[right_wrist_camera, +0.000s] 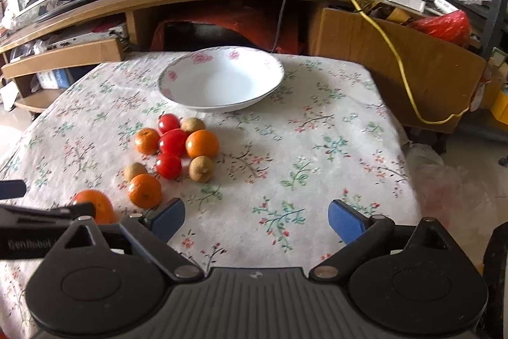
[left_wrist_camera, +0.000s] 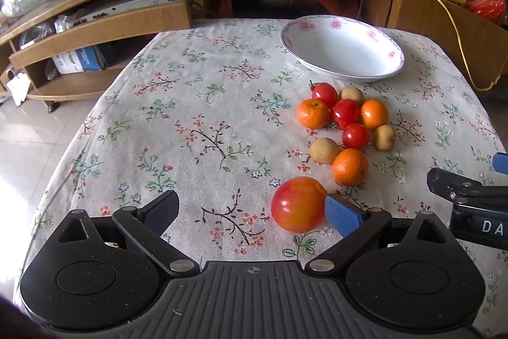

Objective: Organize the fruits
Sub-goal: 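Move left gripper to the red apple while right gripper approaches an orange, then close left gripper on the red apple while right gripper closes on the orange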

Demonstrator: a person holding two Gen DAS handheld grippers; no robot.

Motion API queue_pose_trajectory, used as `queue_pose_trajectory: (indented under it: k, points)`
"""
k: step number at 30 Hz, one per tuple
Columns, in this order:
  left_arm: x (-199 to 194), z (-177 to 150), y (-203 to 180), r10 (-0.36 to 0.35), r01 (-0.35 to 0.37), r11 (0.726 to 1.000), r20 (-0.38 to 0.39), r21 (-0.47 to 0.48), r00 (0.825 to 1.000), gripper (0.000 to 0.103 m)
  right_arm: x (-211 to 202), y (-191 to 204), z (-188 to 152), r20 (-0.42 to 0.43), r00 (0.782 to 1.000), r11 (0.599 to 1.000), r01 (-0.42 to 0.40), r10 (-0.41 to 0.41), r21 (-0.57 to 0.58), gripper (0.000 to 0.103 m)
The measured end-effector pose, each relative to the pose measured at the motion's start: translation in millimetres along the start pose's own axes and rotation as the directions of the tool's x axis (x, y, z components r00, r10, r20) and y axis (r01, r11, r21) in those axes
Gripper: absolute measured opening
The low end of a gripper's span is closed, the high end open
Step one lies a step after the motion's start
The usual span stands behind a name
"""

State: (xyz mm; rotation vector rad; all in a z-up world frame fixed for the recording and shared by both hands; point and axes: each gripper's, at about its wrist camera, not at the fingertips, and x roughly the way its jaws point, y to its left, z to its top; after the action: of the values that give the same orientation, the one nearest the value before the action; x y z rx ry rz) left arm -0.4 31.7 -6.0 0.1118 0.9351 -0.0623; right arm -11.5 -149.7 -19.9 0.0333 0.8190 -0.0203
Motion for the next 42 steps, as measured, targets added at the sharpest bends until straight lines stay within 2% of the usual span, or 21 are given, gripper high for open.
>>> queue_pose_trajectory:
  k: [10,13,15,20,22,28,30,33,37,42]
  points:
    - [10,-2,-14,-0.042,0.042,0.996,0.001,0.083,0.999,0.097,6,-1,0,-0.027,0.999,1.0,-0.022,0.022,-0.007,0.096]
    - [15,-2,-17,-0.065,0.065,0.992,-0.007,0.106,0.998,0.091,8,-3,0,-0.038,0.999,0.999,-0.032,0.032,-0.007,0.093]
    - [20,-2,-18,-0.068,0.07,0.991,-0.017,0.115,0.998,0.082,10,-4,1,-0.044,0.998,0.999,-0.041,0.041,-0.009,0.09]
    - [29,-2,-17,-0.09,0.095,0.991,-0.053,0.094,0.994,0.076,15,-4,1,-0.059,0.997,0.998,-0.055,0.053,-0.024,0.087]
    - [29,-1,-16,-0.098,0.102,0.991,-0.054,0.091,0.994,0.074,17,-3,3,-0.064,0.995,0.997,-0.073,0.071,-0.026,0.087]
    - [26,0,-14,-0.136,0.14,0.987,-0.056,0.08,0.989,0.06,25,9,14,-0.063,0.988,0.989,-0.142,0.139,-0.051,0.082]
    - [25,1,-14,-0.158,0.162,0.984,-0.061,0.073,0.986,0.053,29,15,16,-0.076,0.984,0.984,-0.168,0.163,-0.061,0.077]
    - [25,0,-14,-0.163,0.167,0.983,-0.062,0.074,0.985,0.053,35,24,19,-0.09,0.976,0.976,-0.206,0.199,-0.068,0.07]
    - [24,-1,-14,-0.162,0.166,0.983,-0.062,0.078,0.985,0.054,45,34,23,-0.104,0.965,0.965,-0.248,0.239,-0.081,0.067]
    - [24,-3,-15,-0.157,0.161,0.982,-0.055,0.096,0.986,0.055,56,46,26,-0.138,0.941,0.942,-0.324,0.311,-0.09,0.059]
